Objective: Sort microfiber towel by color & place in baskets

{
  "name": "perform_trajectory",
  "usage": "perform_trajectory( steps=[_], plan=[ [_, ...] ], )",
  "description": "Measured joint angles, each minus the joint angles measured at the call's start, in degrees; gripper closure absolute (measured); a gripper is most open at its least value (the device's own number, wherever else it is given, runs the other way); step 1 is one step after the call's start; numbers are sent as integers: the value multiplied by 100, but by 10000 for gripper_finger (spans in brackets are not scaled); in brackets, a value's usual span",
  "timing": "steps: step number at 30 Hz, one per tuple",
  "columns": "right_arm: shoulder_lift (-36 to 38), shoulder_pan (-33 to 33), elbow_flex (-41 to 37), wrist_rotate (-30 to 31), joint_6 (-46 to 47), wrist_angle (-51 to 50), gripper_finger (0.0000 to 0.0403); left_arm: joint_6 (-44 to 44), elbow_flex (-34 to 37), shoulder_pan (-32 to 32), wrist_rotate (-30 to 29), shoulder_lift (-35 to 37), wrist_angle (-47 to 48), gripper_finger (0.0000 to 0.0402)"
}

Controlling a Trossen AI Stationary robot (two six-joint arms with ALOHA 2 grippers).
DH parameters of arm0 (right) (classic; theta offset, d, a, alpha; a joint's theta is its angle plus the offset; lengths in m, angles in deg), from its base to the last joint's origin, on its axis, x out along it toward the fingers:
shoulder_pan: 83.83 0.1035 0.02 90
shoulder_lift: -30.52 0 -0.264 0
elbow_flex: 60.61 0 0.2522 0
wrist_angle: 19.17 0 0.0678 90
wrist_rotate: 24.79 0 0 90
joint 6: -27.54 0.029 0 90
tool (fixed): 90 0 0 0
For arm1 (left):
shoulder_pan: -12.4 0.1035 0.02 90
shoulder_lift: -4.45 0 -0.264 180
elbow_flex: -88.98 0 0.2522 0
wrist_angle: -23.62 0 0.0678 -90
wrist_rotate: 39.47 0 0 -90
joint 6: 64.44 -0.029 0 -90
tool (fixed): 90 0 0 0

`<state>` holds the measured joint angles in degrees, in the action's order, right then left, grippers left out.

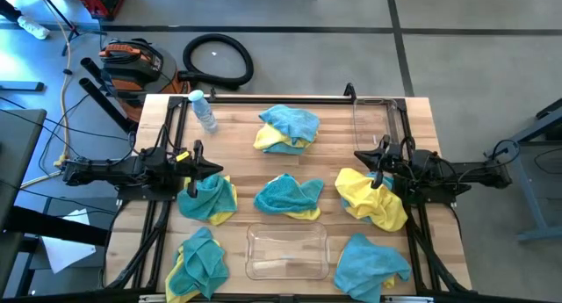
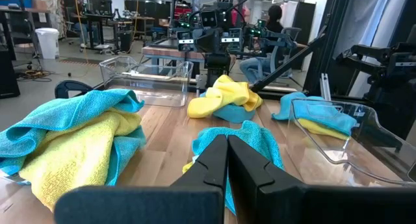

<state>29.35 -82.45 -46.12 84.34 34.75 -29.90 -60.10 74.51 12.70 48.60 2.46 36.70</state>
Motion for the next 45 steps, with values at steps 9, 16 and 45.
perform_trajectory(
  steps=[9, 16, 45],
  plan=[
    [2, -1, 0, 0, 1, 0, 403, 0, 0, 2, -1, 0, 0, 402],
    [1, 0, 0, 0, -1, 0, 403, 0, 0, 0, 0, -1, -1, 402],
    [1, -1, 0, 0, 0, 0, 403, -701, 0, 7, -485, -2, -84, 402]
  ],
)
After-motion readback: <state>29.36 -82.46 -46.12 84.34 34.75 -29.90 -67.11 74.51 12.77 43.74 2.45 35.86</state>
